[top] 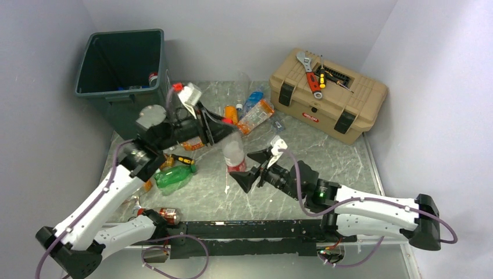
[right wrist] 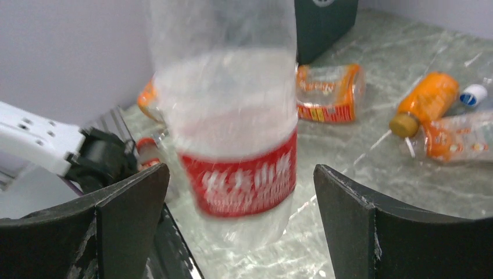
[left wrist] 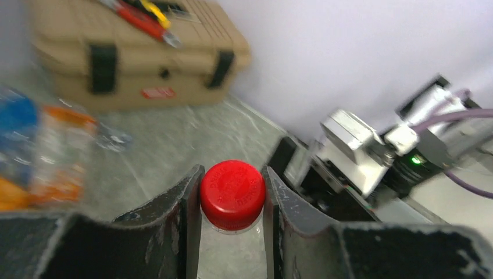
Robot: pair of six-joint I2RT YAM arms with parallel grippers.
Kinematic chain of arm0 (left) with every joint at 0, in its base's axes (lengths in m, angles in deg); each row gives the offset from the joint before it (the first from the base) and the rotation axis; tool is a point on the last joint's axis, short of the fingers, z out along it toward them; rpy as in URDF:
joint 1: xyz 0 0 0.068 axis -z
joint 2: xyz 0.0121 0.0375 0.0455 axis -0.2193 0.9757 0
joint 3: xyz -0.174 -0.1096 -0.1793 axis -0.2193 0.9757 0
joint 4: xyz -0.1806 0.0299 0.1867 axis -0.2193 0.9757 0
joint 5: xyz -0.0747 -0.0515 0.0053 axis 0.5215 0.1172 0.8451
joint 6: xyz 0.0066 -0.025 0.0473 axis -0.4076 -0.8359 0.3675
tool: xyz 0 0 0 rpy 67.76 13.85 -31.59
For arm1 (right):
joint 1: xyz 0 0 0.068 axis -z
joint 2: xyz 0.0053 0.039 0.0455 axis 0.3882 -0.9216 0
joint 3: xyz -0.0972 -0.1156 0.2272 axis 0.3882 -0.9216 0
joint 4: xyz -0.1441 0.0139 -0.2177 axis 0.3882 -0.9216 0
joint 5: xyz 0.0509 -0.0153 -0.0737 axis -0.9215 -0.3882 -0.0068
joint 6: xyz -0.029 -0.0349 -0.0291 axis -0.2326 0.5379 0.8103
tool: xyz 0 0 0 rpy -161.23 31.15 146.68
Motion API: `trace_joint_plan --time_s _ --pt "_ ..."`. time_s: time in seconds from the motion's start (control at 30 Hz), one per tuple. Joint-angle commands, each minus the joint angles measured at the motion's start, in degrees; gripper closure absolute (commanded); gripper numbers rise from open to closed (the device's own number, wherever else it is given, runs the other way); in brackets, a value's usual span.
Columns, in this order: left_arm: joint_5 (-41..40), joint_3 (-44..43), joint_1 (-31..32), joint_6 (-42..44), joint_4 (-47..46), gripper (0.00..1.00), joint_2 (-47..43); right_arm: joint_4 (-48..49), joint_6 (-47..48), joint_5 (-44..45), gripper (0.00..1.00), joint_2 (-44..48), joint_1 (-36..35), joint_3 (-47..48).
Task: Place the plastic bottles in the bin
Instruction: Pick up the plastic bottle at the center of the board, then place the plastic bottle in the trash bin.
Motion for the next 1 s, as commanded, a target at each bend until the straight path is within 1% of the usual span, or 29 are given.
trace_joint_plan --time_s 0.0,0.1,0.13,0.2,0.27,0.3,0.33,0.4,0.47,0.5,0.53,0.57,0.6,0.73,0.8,0.87,0.9,0.97 --pt "-19.61 -19.44 0.11 16.78 16.71 1.0 -2.85 -13.53 1.15 1.91 0.0 4.99 0.01 11.42" --pt "-34.2 -33.92 0.11 27.59 24.89 1.0 2.0 -17.65 1.95 2.59 0.0 9.76 0.01 12.01" --pt "-38.37 -37.48 0.11 32.12 26.08 1.0 3.65 -18.12 1.77 3.26 0.0 11.43 0.01 11.35" --pt "-46.38 -42.36 0.11 38.08 26.06 1.0 6.78 -17.98 1.25 4.74 0.0 15.19 0.01 8.86" --pt "-53.8 -44.0 0.07 45.05 21.81 1.0 9.07 -17.32 0.43 5.95 0.0 17.65 0.01 5.92" --pt "-57.0 -44.39 -0.02 48.38 18.43 1.0 10.74 -17.26 0.05 6.38 0.0 18.6 0.01 4.91" --pt "-59.78 -44.92 -0.25 53.58 13.8 1.0 12.06 -17.67 -0.61 6.47 0.0 19.28 0.01 4.33" --pt "-64.5 -46.4 -1.34 59.9 5.85 1.0 15.19 -18.69 -0.94 6.13 0.0 20.35 0.01 3.76" --pt "-67.16 -47.63 -4.68 64.64 -1.27 1.0 18.0 -19.21 -1.34 6.21 0.0 21.32 0.01 3.53" --pt "-66.6 -48.92 -7.99 63.44 -1.9 1.0 19.43 -19.22 -1.46 6.15 0.0 21.86 0.01 3.27" --pt "-64.37 -50.56 -13.07 59.71 0.65 1.0 21.05 -19.22 -1.39 5.95 0.0 22.48 0.01 2.7" --pt "-61.96 -52.14 -18.3 53.99 4.18 1.0 22.45 -19.22 -1.39 5.84 0.0 23.11 0.01 2.03" --pt "-60.38 -52.0 -22.29 49.84 5.12 1.0 23.57 -19.22 -1.51 5.78 0.0 23.64 0.01 1.3" --pt "-57.99 -47.04 -32.09 39.14 4.07 1.0 26.11 -18.44 -1.9 4.54 0.0 25.6 0.01 -1.05" --pt "-56.62 -41.49 -36.4 36.06 -1.09 1.0 25.68 -19.1 -1.63 3.54 0.0 26.17 0.01 -1.13" --pt "-54.5 -33.84 -39.8 34.74 -10.66 1.0 24.19 -20.59 -1.52 3.5 0.0 26.92 0.01 -0.93" --pt "-54.33 -31.47 -41.02 33.83 -13.01 1.0 24.04 -20.6 -1.7 3.5 0.0 27.51 0.01 -1.17" --pt "-54.54 -29.0 -43.16 30.98 -13.52 1.0 24.65 -19.79 -1.82 2.57 0.0 28.27 0.01 -2.11"
